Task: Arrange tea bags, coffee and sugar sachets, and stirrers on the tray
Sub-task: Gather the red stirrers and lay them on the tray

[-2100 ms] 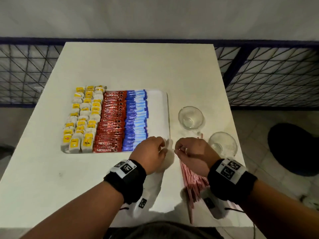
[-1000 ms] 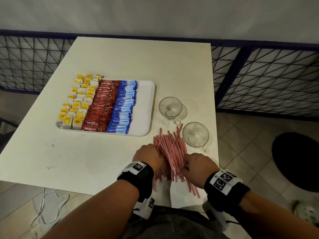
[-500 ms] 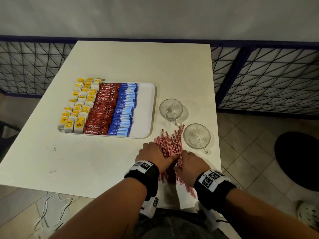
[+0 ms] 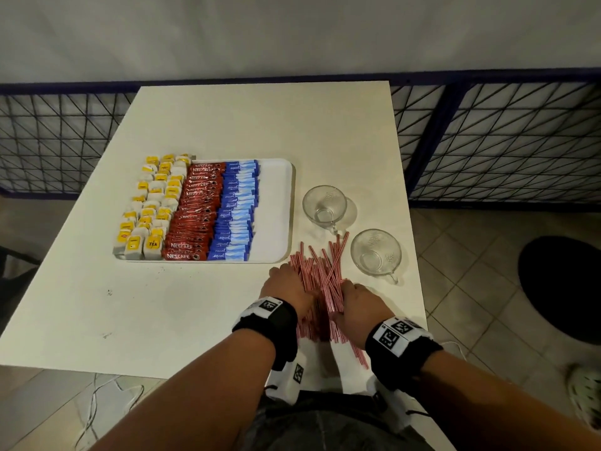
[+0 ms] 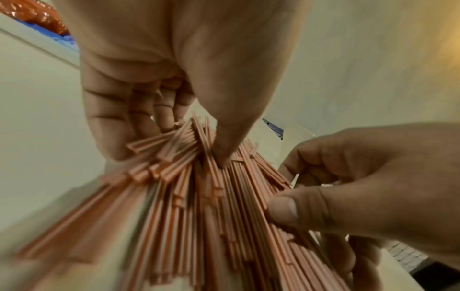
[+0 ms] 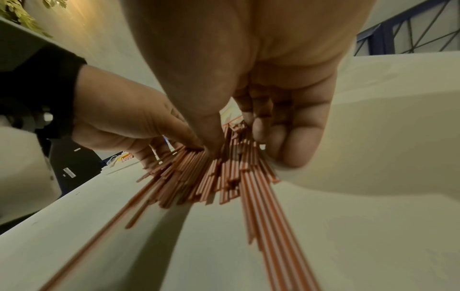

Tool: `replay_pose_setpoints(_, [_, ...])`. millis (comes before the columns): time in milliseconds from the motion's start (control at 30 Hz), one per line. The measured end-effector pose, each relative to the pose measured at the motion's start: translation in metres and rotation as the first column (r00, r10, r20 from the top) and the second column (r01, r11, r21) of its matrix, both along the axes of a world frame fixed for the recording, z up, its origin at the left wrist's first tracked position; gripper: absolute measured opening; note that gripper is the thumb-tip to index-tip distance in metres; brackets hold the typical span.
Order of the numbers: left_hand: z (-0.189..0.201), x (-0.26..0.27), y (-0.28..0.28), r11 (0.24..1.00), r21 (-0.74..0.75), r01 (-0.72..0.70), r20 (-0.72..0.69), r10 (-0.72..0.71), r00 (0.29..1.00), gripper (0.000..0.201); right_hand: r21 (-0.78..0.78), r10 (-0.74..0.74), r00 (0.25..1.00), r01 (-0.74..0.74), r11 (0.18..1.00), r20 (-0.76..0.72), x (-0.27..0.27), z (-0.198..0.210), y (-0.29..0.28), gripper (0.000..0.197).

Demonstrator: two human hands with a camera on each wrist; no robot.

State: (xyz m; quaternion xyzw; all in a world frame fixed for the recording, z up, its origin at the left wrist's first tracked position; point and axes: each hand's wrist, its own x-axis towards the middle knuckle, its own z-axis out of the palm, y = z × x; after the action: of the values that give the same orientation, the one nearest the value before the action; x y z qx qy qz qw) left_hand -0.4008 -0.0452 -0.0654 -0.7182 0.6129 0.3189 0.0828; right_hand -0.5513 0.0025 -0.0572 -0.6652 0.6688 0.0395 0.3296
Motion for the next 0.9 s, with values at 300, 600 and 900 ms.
replay_pose_setpoints(300, [-0.007,0.004,-0.010,0.998,0.007,0.057,-0.066,-0.056,0.996,0.057,0.015,-0.072,0.996,0.073,0.997,-0.058,0.018,0.002,-0.001,0.034])
replay_pose_setpoints(600, [-0.003,0.019,-0.013,0.991,-0.021,0.136,-0.086,-0.137,0.987,0.039,-0.008,-0.152,0.976,0.152,0.988,-0.156,0.030,-0.001,-0.013,0.045])
replay_pose_setpoints(900, [0.000,0.020,-0.007,0.993,-0.069,0.094,0.008,-0.093,0.996,0.035,-0.038,-0.115,0.989,0.112,0.993,-0.094,0.026,0.002,-0.012,0.043])
